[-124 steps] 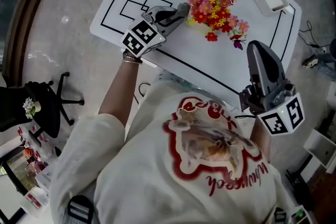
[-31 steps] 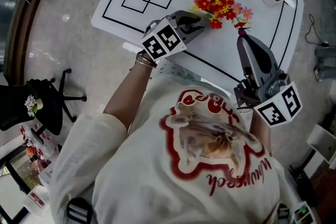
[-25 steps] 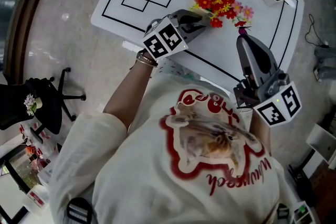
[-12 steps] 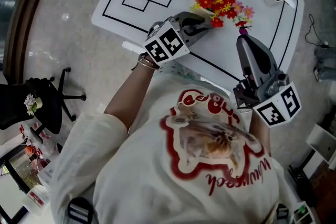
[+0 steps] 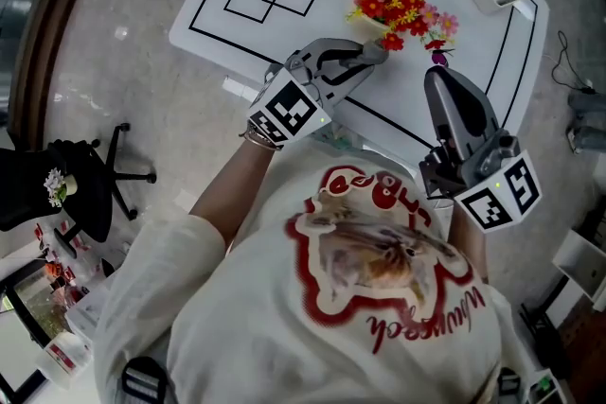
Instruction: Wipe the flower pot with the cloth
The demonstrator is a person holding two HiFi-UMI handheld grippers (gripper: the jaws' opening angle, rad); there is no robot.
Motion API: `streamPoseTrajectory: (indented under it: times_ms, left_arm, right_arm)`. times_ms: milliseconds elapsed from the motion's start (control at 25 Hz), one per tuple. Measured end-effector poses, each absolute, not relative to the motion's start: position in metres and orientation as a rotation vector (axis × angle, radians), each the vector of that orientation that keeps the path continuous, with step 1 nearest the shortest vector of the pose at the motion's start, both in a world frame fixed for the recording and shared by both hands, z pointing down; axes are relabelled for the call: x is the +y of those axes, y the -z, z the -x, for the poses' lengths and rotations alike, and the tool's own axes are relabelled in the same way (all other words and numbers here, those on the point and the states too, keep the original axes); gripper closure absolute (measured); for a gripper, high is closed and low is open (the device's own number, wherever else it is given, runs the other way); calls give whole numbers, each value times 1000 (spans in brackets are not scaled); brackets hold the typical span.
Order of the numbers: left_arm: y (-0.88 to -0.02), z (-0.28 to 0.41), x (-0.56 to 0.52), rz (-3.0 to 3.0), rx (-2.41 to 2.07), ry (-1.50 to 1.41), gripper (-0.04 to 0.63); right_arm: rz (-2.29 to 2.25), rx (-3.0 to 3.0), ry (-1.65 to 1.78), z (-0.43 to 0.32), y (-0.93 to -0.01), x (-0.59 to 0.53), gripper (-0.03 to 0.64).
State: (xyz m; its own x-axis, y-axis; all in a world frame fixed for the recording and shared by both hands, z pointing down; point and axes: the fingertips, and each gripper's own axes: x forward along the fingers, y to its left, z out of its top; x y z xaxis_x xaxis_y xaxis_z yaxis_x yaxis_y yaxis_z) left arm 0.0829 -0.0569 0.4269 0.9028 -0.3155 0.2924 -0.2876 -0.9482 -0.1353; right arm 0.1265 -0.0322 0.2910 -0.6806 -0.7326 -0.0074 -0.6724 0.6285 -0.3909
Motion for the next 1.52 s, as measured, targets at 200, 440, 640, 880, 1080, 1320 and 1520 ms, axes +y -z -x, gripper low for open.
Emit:
streamPoseTrajectory:
  times_ms: [200,440,640,880,1080,1320,1520]
  left_arm:
    - [-380,-71,-37,2941,573,334,541]
    - [-333,-71,-23,2888,535,260,541]
    - [-310,-81,-14,2891,462,277,541]
    - [-281,-78,-17,2883,447,125,541]
    - [-265,-43,-14,2868,474,86,541]
    - [-253,-7,14,2862,449,36,541]
    - [-250,17,60,2878,373,-4,541]
  right_arm:
    - [1163,2708,457,-121,-287,-26,618]
    - [1188,2735,285,-117,-272,-25,618]
    - [1204,2734,246,-117,-264,-20,618]
    - [1232,2740,219,-113,-262,-33,618]
    - [1269,2717,142,-90,-241,-21,618]
    - [1321,2709,103,-53,-234,24,618]
    - [1371,2688,109,-20,-237,69,618]
